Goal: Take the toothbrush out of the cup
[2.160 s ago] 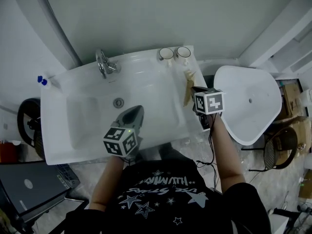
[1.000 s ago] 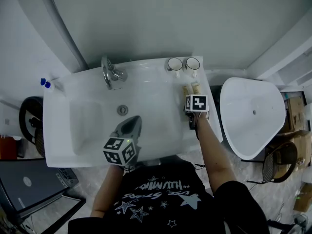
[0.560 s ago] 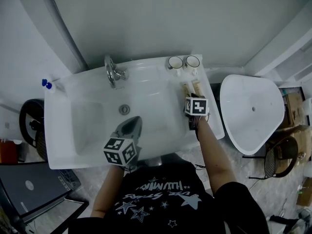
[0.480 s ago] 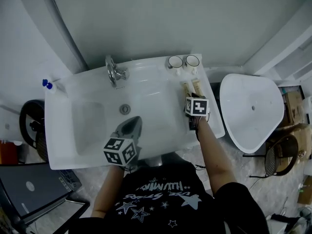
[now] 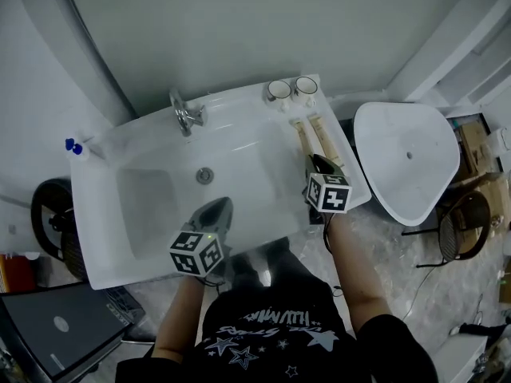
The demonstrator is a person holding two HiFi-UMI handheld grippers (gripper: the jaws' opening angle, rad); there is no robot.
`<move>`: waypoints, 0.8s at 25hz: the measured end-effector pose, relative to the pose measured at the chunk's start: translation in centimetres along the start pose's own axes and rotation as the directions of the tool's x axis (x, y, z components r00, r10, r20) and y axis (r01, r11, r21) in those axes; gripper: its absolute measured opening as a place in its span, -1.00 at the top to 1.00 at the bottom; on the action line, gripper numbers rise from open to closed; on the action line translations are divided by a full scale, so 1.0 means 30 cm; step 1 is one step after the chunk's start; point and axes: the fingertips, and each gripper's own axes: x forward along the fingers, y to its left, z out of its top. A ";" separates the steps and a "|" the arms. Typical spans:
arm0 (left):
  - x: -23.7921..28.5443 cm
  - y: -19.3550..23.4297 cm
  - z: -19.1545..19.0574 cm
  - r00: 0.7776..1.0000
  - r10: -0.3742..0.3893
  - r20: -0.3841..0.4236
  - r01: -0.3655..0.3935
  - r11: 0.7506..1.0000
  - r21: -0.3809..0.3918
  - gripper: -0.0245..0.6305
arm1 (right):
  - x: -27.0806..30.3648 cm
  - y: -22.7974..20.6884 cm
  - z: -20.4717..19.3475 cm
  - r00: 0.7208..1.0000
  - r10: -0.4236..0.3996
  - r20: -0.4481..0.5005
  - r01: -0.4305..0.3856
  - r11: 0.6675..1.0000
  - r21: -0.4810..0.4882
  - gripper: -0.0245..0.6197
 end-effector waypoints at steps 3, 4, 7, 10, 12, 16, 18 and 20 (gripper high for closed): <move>-0.009 -0.005 0.002 1.000 -0.011 0.003 0.011 1.000 -0.002 0.87 | -0.061 0.016 -0.003 1.000 0.008 0.025 -0.009 1.000 0.022 0.78; -0.012 -0.009 0.005 1.000 -0.014 0.008 0.014 1.000 -0.003 0.87 | -0.075 0.023 -0.001 0.999 0.014 0.032 -0.015 1.000 0.026 0.79; -0.017 -0.028 0.011 1.000 -0.014 0.020 0.014 1.000 -0.002 0.87 | -0.102 0.054 -0.001 0.998 0.039 0.049 -0.040 0.999 0.017 0.83; -0.023 -0.067 0.003 1.000 -0.014 0.025 0.014 1.000 0.003 0.87 | -0.131 0.084 -0.018 0.996 0.072 0.053 -0.071 0.997 -0.017 0.87; -0.032 -0.100 -0.009 1.000 -0.014 0.022 0.014 1.000 0.012 0.87 | -0.159 0.105 -0.035 0.994 0.099 0.055 -0.097 0.995 -0.024 0.87; -0.072 -0.195 -0.049 1.000 -0.021 0.017 0.021 1.000 0.019 0.87 | -0.252 0.120 -0.082 0.988 0.144 0.055 -0.144 0.990 -0.011 0.87; -0.094 -0.248 -0.071 1.000 -0.028 0.013 0.028 0.999 0.037 0.87 | -0.306 0.116 -0.103 0.986 0.156 0.062 -0.156 0.988 -0.009 0.87; -0.118 -0.292 -0.089 0.999 -0.030 0.012 0.030 0.998 0.051 0.87 | -0.354 0.109 -0.123 0.984 0.165 0.068 -0.165 0.986 -0.002 0.87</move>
